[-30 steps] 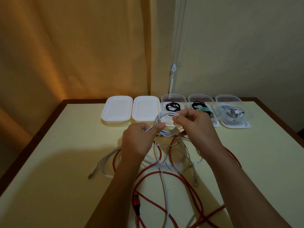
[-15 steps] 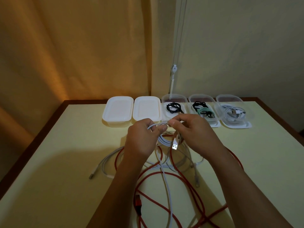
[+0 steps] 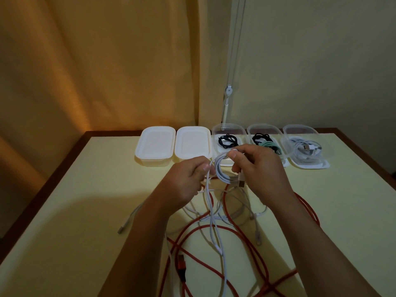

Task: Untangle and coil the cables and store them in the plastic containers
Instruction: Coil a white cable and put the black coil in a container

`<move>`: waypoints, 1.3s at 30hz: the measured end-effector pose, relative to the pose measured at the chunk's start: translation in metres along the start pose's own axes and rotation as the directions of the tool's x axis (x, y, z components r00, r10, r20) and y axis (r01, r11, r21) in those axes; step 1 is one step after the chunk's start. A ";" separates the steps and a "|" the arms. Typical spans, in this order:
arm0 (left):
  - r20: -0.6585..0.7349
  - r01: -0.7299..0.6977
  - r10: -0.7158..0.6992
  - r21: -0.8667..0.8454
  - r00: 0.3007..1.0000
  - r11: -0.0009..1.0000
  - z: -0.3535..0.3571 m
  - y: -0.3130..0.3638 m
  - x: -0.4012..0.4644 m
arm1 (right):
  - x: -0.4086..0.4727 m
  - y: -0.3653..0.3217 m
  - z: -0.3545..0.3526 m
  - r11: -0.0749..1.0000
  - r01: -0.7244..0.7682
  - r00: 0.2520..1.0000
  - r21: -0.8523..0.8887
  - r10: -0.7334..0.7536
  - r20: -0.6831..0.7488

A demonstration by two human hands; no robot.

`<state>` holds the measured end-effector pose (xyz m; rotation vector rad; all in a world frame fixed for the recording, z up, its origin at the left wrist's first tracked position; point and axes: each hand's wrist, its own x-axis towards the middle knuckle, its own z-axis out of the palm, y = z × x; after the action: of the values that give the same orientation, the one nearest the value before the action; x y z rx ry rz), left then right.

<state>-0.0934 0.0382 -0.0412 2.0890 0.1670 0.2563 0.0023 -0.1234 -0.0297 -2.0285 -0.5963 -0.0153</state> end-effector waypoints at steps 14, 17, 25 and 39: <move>-0.010 0.058 -0.070 -0.455 0.997 0.889 0.016 0.000 0.005 | -0.003 -0.009 0.002 0.968 -0.054 0.990 0.244 0.020 0.142; -0.099 0.037 -0.082 -0.390 0.992 0.920 0.022 0.000 0.008 | -0.005 -0.013 0.004 0.967 -0.061 0.989 0.248 0.024 0.149; -0.429 0.089 -0.162 -0.186 0.889 0.979 0.035 -0.004 0.012 | -0.010 -0.025 0.012 0.957 -0.068 0.975 0.281 0.005 0.221; -0.281 0.134 -0.257 -0.393 0.924 0.910 0.032 0.003 0.007 | -0.010 -0.023 0.012 0.834 -0.319 0.947 0.450 0.257 0.195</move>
<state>-0.0783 0.0121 -0.0536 1.6297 0.4930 0.4739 -0.0187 -0.1084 -0.0195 -1.6189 -0.3204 0.4095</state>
